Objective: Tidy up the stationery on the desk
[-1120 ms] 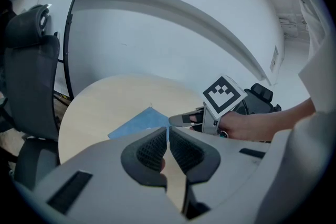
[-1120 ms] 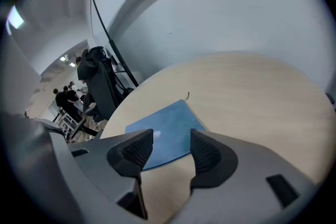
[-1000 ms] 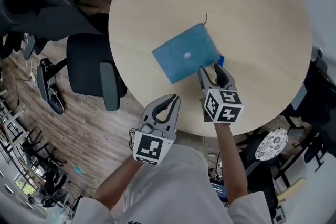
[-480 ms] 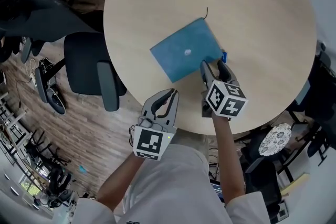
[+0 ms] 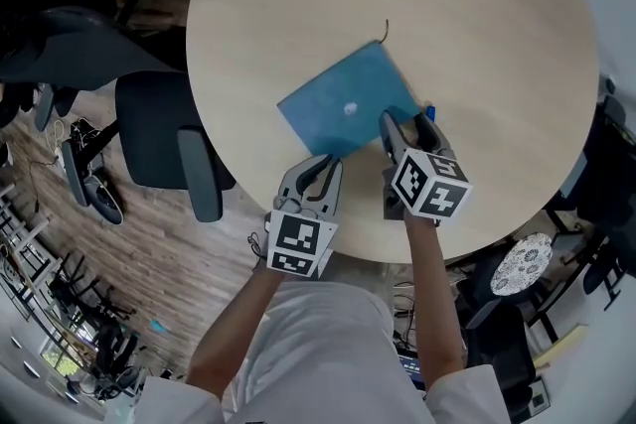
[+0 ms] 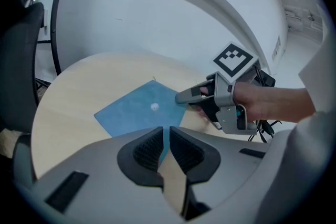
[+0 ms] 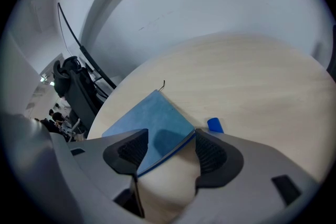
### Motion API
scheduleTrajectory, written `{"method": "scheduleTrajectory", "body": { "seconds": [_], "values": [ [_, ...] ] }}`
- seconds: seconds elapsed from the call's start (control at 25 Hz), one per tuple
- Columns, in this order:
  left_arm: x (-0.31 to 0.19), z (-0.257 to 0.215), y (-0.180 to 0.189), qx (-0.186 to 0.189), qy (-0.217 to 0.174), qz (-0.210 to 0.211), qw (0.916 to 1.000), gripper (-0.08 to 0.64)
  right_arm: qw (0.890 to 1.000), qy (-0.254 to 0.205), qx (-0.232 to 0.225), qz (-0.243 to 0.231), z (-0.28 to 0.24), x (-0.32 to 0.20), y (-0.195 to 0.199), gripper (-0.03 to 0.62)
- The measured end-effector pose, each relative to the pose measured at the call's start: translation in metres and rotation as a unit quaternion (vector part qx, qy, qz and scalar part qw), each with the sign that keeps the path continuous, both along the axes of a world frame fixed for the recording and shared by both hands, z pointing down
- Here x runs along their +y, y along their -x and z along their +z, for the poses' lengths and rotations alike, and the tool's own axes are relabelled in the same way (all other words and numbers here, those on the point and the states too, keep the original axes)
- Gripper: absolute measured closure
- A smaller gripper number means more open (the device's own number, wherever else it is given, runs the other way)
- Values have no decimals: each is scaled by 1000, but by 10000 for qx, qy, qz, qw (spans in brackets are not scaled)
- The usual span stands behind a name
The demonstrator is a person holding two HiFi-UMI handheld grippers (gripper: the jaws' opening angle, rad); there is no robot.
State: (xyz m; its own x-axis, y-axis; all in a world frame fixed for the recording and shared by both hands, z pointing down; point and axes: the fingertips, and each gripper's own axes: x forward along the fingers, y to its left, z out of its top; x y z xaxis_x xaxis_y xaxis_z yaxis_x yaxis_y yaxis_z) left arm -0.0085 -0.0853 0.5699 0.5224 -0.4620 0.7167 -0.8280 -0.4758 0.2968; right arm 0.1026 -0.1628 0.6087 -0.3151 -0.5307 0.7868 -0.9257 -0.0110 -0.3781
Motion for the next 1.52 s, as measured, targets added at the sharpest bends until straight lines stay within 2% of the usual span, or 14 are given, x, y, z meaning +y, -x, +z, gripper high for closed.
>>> {"method": "scheduleTrajectory", "body": {
  "seconds": [0.44,0.6,0.76,0.92,1.0,1.08,1.12,1.16,1.24,1.36,1.52],
  "values": [
    [-1,35,4,-282,361,28,9989,528,9994,-51,294,-189,1,-9,-2,318],
    [-1,35,7,-254,378,13,9990,529,9996,28,205,-173,0,-7,0,318],
    [-2,37,7,-252,420,100,9988,528,9998,3,-145,-125,-2,-7,2,319],
    [-2,35,8,-262,369,97,9989,529,9945,15,-1034,160,-14,-16,6,319],
    [-2,35,9,-244,374,97,9990,528,9930,-36,-1182,78,-20,-23,12,321],
    [-2,35,9,-239,390,109,9989,529,9966,-111,-800,-144,-20,-26,15,329],
    [-2,35,8,-243,393,118,9989,528,9985,-128,-497,-198,-19,-27,12,370],
    [-1,35,7,-246,393,126,9988,529,9995,-124,-219,-208,-18,-27,8,485],
    [-1,34,5,-242,402,127,9988,529,9998,-112,36,-181,-17,-26,3,496],
    [-2,34,7,-213,462,94,9987,529,9997,-139,-25,-187,-22,-27,5,517],
    [2,29,8,-194,409,94,9989,528,9973,15,107,-732,-24,-18,8,522]
  ]
}}
